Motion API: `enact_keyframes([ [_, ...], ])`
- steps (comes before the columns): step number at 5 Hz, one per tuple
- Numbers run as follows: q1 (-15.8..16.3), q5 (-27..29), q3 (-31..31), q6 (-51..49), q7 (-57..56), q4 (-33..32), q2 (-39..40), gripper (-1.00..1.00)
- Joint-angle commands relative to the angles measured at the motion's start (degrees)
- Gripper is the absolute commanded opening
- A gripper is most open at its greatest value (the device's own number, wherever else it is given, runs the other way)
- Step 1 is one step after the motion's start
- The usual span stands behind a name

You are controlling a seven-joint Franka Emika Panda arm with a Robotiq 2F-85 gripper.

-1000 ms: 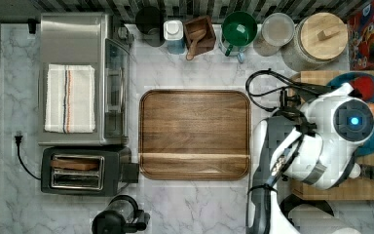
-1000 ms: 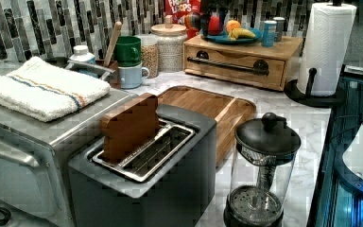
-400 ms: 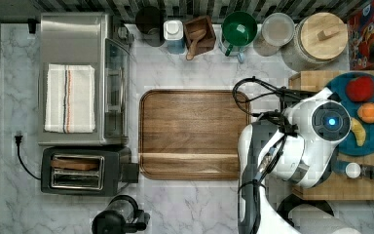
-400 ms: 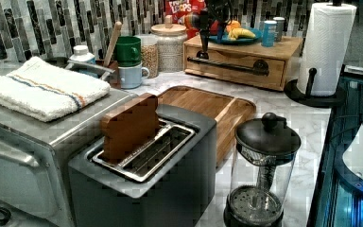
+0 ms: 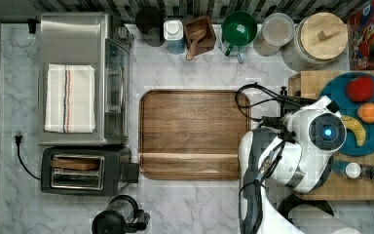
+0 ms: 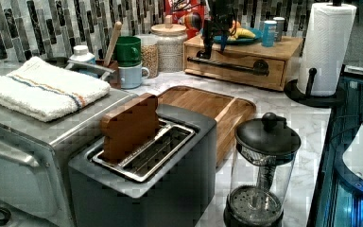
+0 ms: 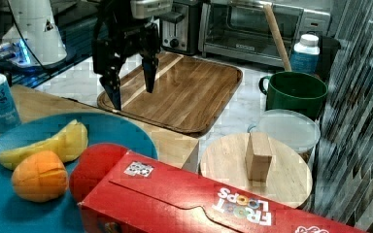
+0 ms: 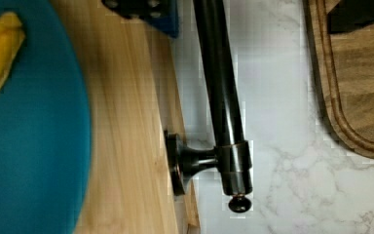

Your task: Open the drawer.

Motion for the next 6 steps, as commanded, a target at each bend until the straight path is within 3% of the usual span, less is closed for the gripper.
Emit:
enact_keyframes([
  [1, 1.1, -2.5, -0.2, 4.7, 5.0, -3.6, 1.8, 1.0],
  [2, 0.7, -1.6, 0.2, 2.6, 3.5, -3.2, 1.3, 1.0],
  [3, 2.4, -1.7, 0.6, -0.1, 6.4, -3.0, 0.1, 1.0],
  [5, 3.4, 3.3, 5.0, 8.3, 7.1, -5.3, 3.5, 1.0],
  [6, 5.5, 3.6, 6.2, 10.7, 10.9, -7.6, 3.3, 1.0],
])
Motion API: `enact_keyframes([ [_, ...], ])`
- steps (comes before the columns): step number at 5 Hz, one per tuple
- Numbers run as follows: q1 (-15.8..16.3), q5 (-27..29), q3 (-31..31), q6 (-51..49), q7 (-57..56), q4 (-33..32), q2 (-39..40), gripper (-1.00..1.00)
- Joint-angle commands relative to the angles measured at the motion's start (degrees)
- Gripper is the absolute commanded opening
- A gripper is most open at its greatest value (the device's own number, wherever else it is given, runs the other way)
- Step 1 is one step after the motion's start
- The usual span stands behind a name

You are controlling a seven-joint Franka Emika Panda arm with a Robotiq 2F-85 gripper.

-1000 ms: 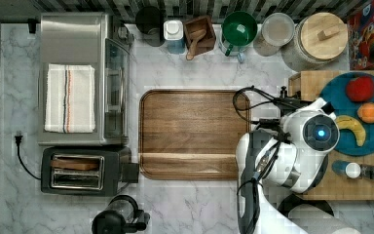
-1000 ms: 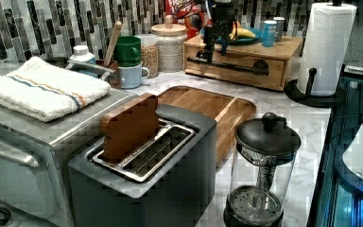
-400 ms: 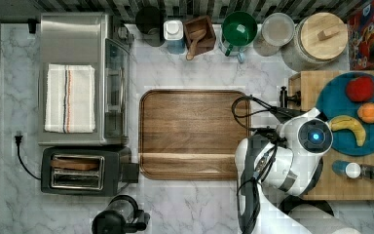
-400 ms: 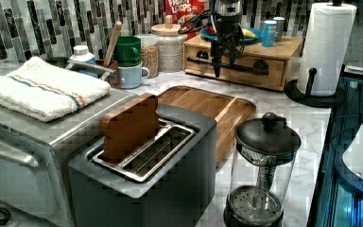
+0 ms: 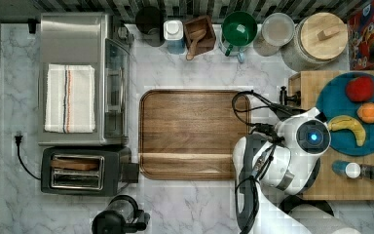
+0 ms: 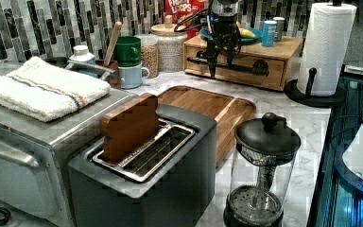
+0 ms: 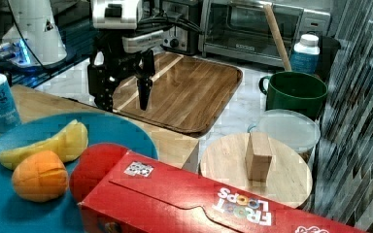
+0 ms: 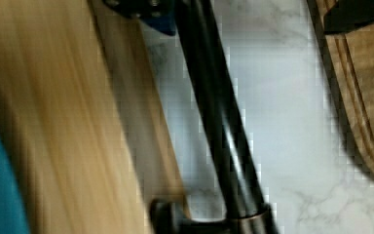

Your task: Open the drawer.

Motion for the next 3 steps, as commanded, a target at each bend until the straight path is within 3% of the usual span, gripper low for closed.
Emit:
enact_keyframes([
  [1, 8.4, 1.5, 6.5, 5.3, 7.8, -5.0, -1.4, 1.0],
  [3, 12.4, -0.3, 8.7, 4.2, 15.6, -8.1, -4.3, 1.0],
])
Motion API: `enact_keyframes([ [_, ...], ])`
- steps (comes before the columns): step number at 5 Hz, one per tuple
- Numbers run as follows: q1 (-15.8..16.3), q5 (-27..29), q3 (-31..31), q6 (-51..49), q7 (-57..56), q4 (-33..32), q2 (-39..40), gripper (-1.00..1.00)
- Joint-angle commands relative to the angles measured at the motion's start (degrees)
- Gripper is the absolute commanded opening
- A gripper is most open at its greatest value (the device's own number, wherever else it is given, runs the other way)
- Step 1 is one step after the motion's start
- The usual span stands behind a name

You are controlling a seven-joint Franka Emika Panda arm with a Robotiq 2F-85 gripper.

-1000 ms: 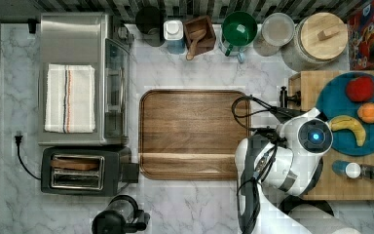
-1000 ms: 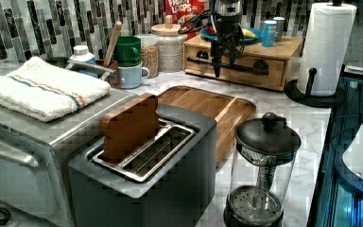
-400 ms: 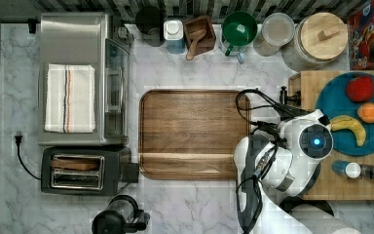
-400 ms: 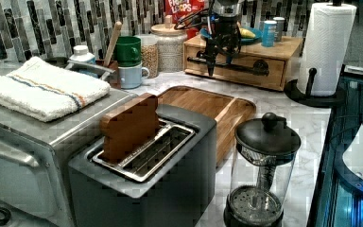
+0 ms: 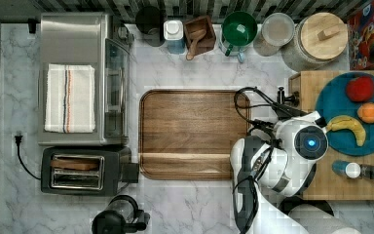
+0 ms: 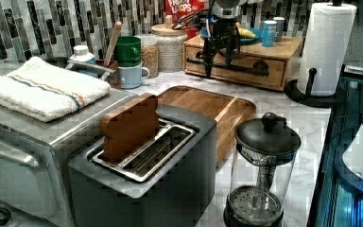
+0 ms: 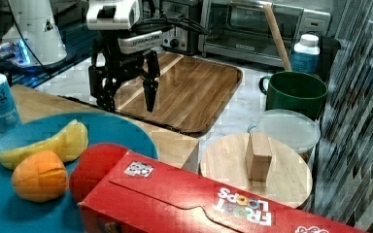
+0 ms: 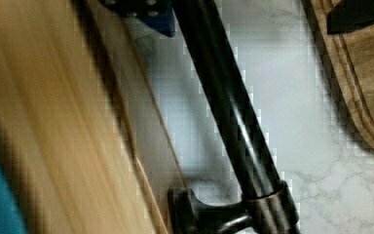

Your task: Open the drawer.

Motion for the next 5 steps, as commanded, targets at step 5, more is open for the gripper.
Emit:
enact_keyframes([
  [5, 17.9, -7.4, 12.3, 3.8, 25.5, -10.7, -6.6, 1.0],
])
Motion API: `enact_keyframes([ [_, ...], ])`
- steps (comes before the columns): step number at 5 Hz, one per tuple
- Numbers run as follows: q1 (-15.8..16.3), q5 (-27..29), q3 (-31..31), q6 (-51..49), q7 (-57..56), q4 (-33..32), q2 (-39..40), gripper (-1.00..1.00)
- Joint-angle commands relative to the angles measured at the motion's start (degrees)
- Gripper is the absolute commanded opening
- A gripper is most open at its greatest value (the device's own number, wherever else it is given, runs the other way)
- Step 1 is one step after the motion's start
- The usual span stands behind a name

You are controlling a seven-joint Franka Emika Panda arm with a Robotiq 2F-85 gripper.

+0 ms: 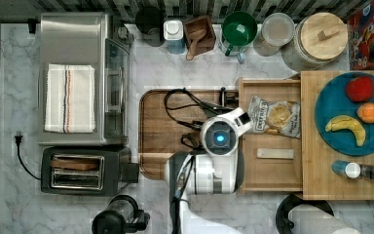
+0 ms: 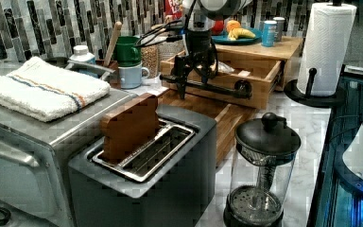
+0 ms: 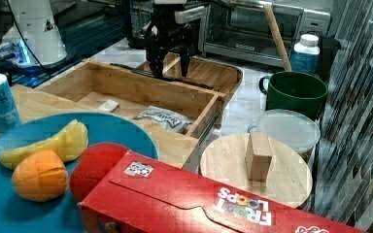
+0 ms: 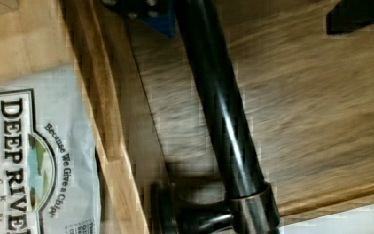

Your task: Open the drawer.

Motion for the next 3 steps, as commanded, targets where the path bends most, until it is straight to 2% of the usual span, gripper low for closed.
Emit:
enact_keyframes([
  [1, 4.4, -2.3, 4.3, 3.6, 5.8, -1.9, -0.2, 1.0],
  [2, 3.1, 3.3, 5.2, 0.8, 0.8, -0.7, -1.5, 1.0],
  [3, 3.1, 3.3, 5.2, 0.8, 0.8, -0.6, -1.5, 1.0],
])
